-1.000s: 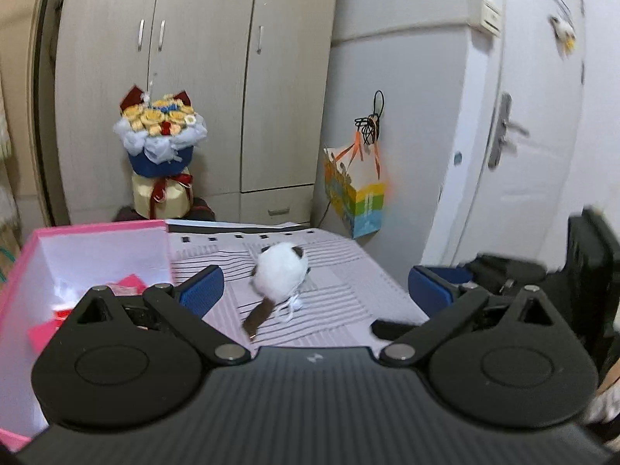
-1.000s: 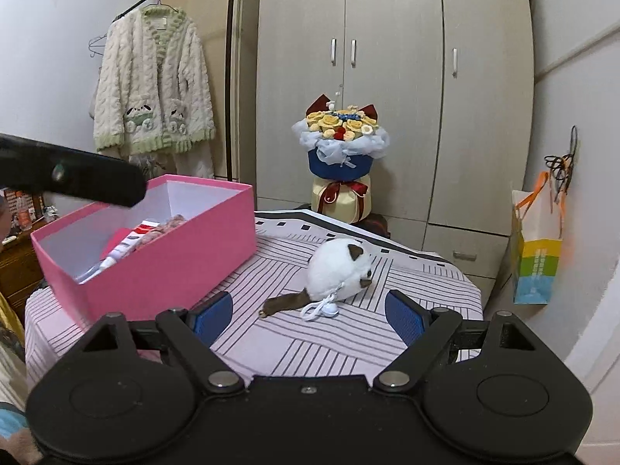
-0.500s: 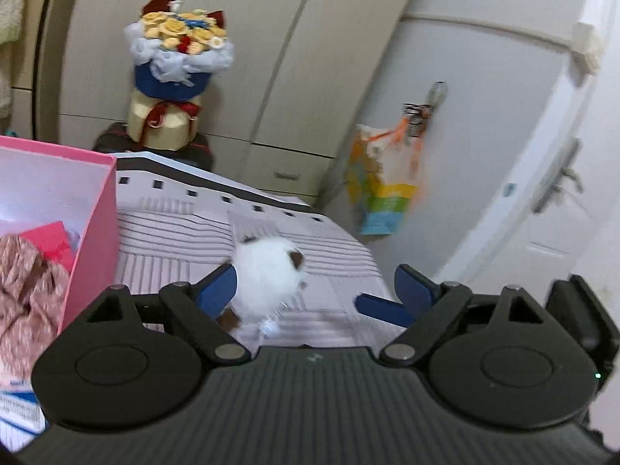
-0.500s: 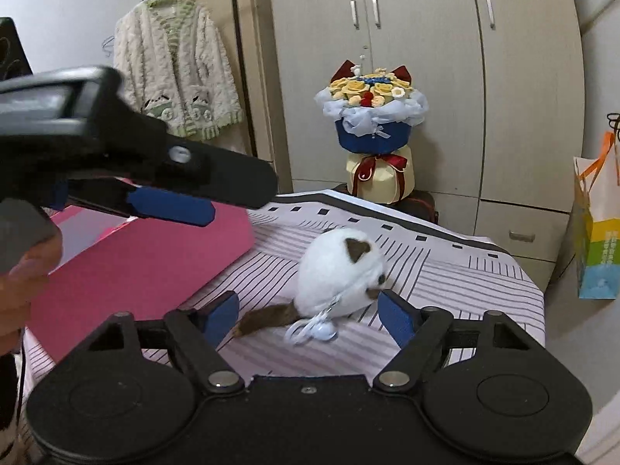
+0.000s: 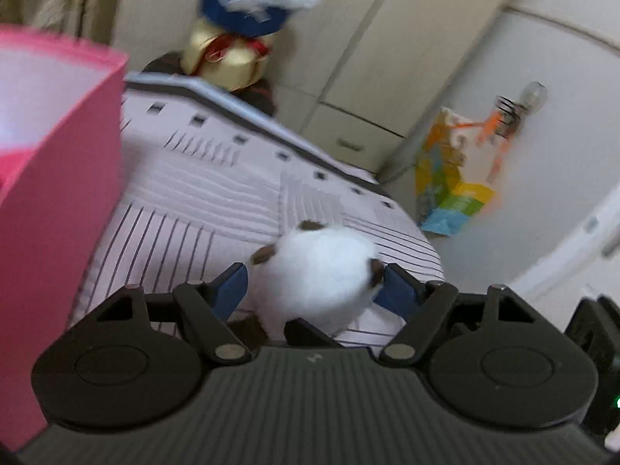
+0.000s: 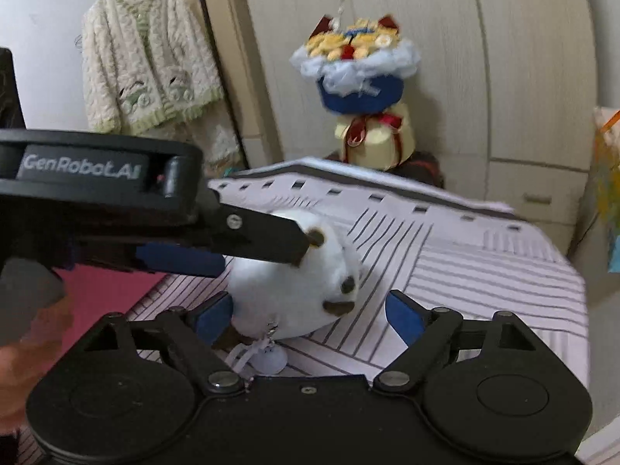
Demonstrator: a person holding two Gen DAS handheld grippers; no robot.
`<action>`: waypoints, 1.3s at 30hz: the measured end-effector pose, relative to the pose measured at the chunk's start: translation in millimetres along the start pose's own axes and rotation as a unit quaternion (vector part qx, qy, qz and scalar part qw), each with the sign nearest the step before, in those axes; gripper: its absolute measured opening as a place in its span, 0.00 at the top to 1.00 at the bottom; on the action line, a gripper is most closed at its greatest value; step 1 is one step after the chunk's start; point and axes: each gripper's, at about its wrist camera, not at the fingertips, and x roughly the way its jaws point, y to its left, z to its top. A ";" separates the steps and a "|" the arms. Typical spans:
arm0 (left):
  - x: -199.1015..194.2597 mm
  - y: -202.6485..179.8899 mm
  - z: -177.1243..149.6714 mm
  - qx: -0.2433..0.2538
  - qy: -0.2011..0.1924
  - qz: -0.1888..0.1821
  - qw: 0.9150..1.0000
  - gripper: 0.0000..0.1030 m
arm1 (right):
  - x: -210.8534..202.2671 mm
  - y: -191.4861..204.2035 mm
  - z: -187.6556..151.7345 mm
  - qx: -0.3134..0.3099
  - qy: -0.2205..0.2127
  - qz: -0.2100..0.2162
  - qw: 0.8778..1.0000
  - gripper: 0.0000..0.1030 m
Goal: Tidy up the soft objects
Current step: 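Grasp the white plush cat with the left tool, then lift and carry the plush cat over the pink box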
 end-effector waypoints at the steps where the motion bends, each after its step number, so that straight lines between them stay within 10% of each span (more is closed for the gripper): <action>1: 1.7 3.0 -1.3 -0.013 0.001 -0.008 1.000 0.25 | 2.4 -0.7 -0.6 0.002 0.004 0.007 1.000 0.15; 12: 6.0 -1.2 -7.9 0.014 -0.012 -0.029 0.999 0.43 | 8.4 4.5 -11.7 0.017 -0.001 0.007 1.000 0.31; 39: -69.3 -20.5 -70.7 0.123 0.001 -0.051 0.991 0.45 | -79.4 72.0 -55.5 0.009 -0.072 -0.055 0.996 0.38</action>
